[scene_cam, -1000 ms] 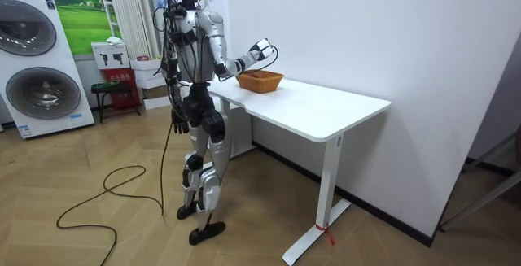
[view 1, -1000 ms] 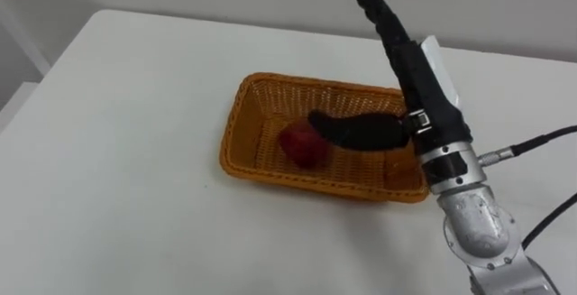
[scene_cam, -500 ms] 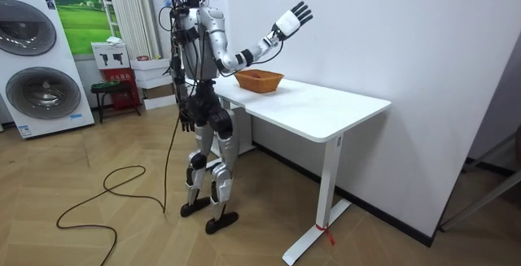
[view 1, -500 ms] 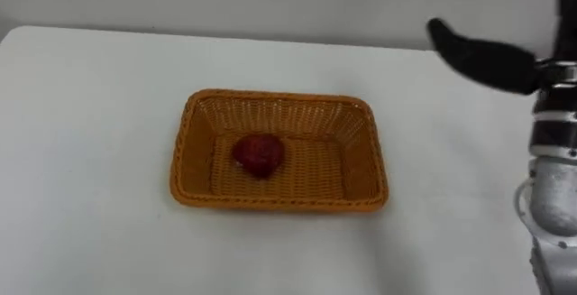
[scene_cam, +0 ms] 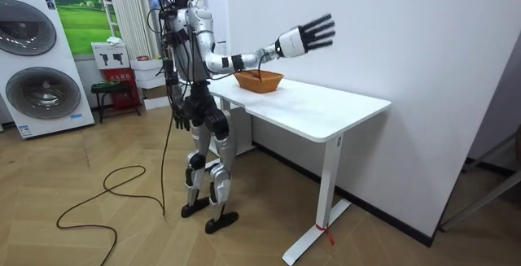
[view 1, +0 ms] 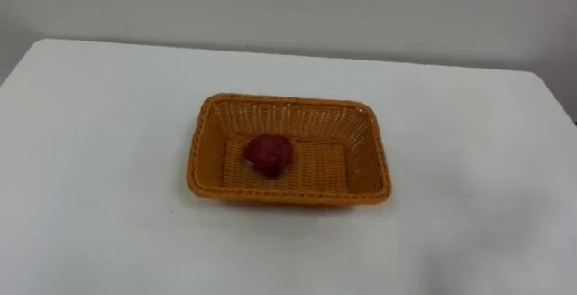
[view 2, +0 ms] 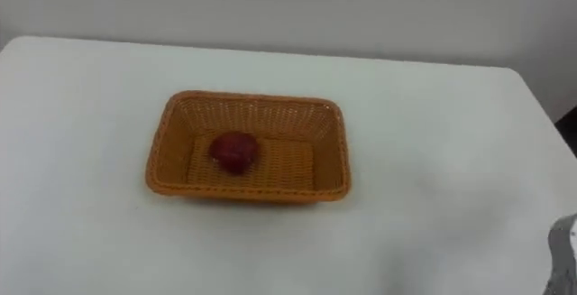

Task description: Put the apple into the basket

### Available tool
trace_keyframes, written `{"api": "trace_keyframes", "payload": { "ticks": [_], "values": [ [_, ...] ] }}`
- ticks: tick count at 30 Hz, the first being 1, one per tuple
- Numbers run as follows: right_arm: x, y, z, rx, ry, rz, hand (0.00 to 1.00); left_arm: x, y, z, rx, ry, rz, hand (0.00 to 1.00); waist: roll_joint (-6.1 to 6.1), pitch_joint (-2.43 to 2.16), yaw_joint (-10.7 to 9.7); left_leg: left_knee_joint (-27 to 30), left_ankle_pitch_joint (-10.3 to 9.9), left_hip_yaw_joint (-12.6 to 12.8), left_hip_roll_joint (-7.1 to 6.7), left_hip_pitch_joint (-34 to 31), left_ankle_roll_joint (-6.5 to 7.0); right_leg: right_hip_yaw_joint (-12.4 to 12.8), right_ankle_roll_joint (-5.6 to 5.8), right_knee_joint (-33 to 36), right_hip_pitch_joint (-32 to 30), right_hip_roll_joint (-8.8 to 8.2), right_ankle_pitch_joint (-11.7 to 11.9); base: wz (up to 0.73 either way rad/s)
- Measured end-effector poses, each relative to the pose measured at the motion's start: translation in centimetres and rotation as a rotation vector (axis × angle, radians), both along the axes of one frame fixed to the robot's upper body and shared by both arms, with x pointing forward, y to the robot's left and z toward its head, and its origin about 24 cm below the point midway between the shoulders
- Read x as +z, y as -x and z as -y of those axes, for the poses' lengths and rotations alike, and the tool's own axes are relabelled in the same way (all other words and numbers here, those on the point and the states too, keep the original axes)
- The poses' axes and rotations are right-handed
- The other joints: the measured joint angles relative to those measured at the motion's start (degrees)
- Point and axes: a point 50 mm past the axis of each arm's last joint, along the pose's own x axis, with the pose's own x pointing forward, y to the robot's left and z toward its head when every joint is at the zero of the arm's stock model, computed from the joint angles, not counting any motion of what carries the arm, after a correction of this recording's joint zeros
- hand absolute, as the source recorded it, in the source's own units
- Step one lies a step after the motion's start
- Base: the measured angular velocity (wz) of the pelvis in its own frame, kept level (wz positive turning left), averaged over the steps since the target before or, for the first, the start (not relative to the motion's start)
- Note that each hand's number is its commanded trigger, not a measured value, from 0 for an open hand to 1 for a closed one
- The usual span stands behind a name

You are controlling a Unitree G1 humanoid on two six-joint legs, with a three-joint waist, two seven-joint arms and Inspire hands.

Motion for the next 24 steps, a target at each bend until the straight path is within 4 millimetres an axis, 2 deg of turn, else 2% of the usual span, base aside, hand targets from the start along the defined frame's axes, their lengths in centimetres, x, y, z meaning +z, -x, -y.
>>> {"api": "trace_keyframes", "payload": {
  "ticks": [3,5,7,8,12,13,17,19,24],
  "values": [
    [-2.6,2.3,1.9,-0.161,-0.190,-0.017,0.00,0.0,0.5,0.1,0.038,-0.001,-0.013,0.00,1.55,-0.22,-0.99,0.33,0.06,-0.09,-0.07,-0.56,-0.03,0.11,0.00,0.03,-0.52,0.01,0.00,-0.01],
    [-4.8,3.8,2.8,-0.259,-0.311,-0.052,0.00,0.2,0.5,-0.3,0.063,-0.016,-0.007,0.00,1.91,-0.25,-1.86,0.38,0.25,-0.21,-0.06,-0.57,-0.13,-0.07,-0.09,0.06,-0.49,0.01,-0.08,0.05],
    [-8.0,5.5,3.1,-0.356,-0.467,-0.122,0.00,0.4,0.5,-0.6,0.059,-0.030,0.005,0.00,1.52,-0.33,-2.75,0.70,0.36,-0.29,-0.11,-0.60,-0.23,0.15,-0.23,1.05,-0.81,-0.08,-0.87,0.06],
    [-8.8,6.1,3.1,-0.375,-0.503,-0.137,0.00,0.5,0.4,-0.6,0.054,-0.031,0.008,0.00,1.38,-0.36,-2.82,0.75,0.37,-0.27,-0.12,-0.62,-0.23,0.08,-0.26,1.18,-0.84,-0.13,-1.03,0.05],
    [-13.6,9.8,1.8,-0.505,-0.674,-0.276,0.00,0.6,-0.5,-0.7,0.032,-0.032,0.038,0.00,0.13,-0.20,-3.66,0.78,0.37,-0.25,-0.20,-0.74,-0.24,-0.23,-0.30,1.73,-0.98,-0.29,-1.81,0.06],
    [-14.8,10.7,1.3,-0.523,-0.693,-0.344,0.00,0.6,-0.6,-0.6,0.027,-0.030,0.039,0.00,0.30,-0.06,-3.12,0.73,0.37,-0.15,-0.21,-0.70,-0.24,-0.01,-0.28,1.71,-1.03,-0.27,-1.82,-0.04],
    [-15.2,11.5,0.9,-0.493,-0.590,-0.465,0.00,0.6,-0.8,-0.6,0.024,-0.030,0.045,0.00,0.26,-0.09,-2.53,0.76,0.36,0.64,-0.32,-0.52,-0.23,1.05,-0.16,1.77,-1.22,-0.21,-1.85,-0.12],
    [-15.7,11.0,0.0,-0.405,-0.474,-0.625,0.00,0.5,-1.0,-0.4,0.003,-0.024,0.043,0.00,0.30,-0.16,-2.15,0.77,0.36,0.85,-0.31,-0.59,-0.23,1.24,-0.14,1.75,-1.37,-0.16,-1.84,-0.04],
    [-17.2,11.0,-2.0,-0.277,-0.345,-0.826,0.00,0.4,-1.1,0.0,-0.018,-0.019,0.040,0.00,0.47,-0.22,-0.65,0.16,0.29,1.41,-0.17,0.35,-0.26,1.77,-0.12,1.50,-0.79,0.06,-1.80,-0.04]
  ]
}}
